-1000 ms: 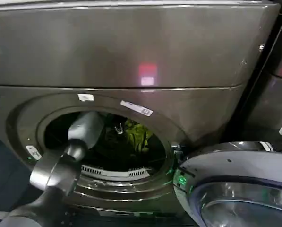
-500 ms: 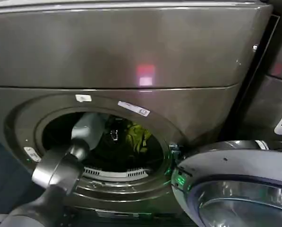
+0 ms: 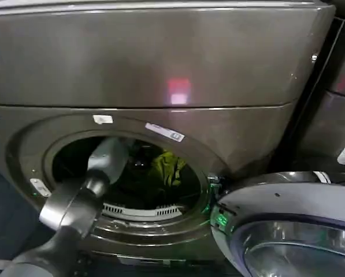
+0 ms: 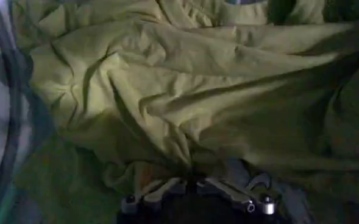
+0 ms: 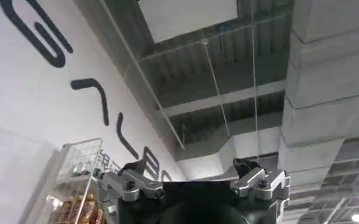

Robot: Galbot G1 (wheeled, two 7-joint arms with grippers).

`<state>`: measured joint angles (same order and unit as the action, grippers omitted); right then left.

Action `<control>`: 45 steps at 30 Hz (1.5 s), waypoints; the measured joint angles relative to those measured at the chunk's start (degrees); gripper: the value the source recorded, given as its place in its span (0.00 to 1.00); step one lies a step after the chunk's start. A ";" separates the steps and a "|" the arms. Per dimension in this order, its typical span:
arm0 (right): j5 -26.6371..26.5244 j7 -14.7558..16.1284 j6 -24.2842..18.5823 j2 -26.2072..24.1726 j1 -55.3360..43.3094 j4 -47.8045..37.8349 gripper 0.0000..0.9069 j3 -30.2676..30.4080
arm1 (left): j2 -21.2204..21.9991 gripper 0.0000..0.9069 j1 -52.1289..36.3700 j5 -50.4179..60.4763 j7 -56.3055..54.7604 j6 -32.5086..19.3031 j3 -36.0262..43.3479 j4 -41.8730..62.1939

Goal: Grasp the clothes from the dryer.

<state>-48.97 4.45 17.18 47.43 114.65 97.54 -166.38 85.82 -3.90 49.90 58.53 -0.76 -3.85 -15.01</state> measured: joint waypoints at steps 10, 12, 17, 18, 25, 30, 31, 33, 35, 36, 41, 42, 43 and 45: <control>0.54 -0.08 -0.14 -0.13 -0.86 0.05 1.00 0.87 | 1.37 0.00 5.85 -19.02 -14.58 4.21 -12.61 -9.57; 0.66 0.02 -0.12 -0.14 -1.22 0.40 1.00 1.29 | 1.24 0.00 8.21 -24.43 -18.15 4.61 -14.42 -13.78; 1.54 0.20 -0.19 -0.18 -2.59 1.32 1.00 2.81 | 1.54 0.00 15.08 -36.51 -27.72 3.52 -17.11 -25.25; 1.77 0.22 -0.24 -0.18 -2.71 1.32 1.00 2.97 | 1.73 0.00 16.47 -38.42 -30.01 2.80 -17.63 -27.34; 2.27 0.26 -1.27 -0.41 -3.55 1.14 1.00 3.36 | 2.76 0.00 25.82 -44.81 -45.82 -5.18 -20.07 -39.36; 1.70 -0.04 -1.75 -0.83 -3.56 1.29 1.00 3.55 | 2.54 0.00 32.13 -46.12 -53.32 -11.49 -20.77 -45.88; 1.54 -0.04 -1.90 -0.83 -3.51 1.31 1.00 3.56 | 2.53 0.00 32.88 -46.25 -54.22 -12.20 -20.81 -46.89; 1.27 -0.05 -2.21 -0.82 -3.40 1.28 1.00 3.52 | 2.55 0.00 34.02 -46.53 -55.83 -13.50 -20.81 -48.70; 1.07 -0.04 -2.39 -0.80 -3.15 1.13 1.00 3.26 | 2.71 0.00 34.91 -46.60 -56.91 -14.45 -20.74 -49.88; 1.02 0.00 -2.53 -0.80 -3.02 1.05 1.00 3.11 | 2.83 0.00 35.20 -46.60 -57.43 -14.95 -20.71 -50.20; 0.79 0.01 -2.85 -0.62 -3.19 0.97 1.00 2.82 | 3.20 0.00 35.90 -46.51 -59.10 -16.52 -20.64 -51.13; 0.80 0.00 -2.76 -0.62 -3.20 0.92 1.00 2.64 | 3.20 0.00 35.95 -46.50 -59.25 -16.63 -20.62 -51.31; 0.83 0.00 -2.67 -0.64 -3.17 0.82 1.00 2.50 | 3.19 0.00 36.02 -46.52 -59.39 -16.74 -20.54 -51.53; 0.89 0.01 -2.48 -0.65 -3.05 0.62 1.00 2.20 | 3.23 0.00 36.11 -46.53 -59.60 -16.97 -20.51 -51.57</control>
<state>-48.08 4.46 14.70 46.78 111.60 98.16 -164.18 89.05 32.22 3.38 -1.07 -17.74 -24.37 -66.59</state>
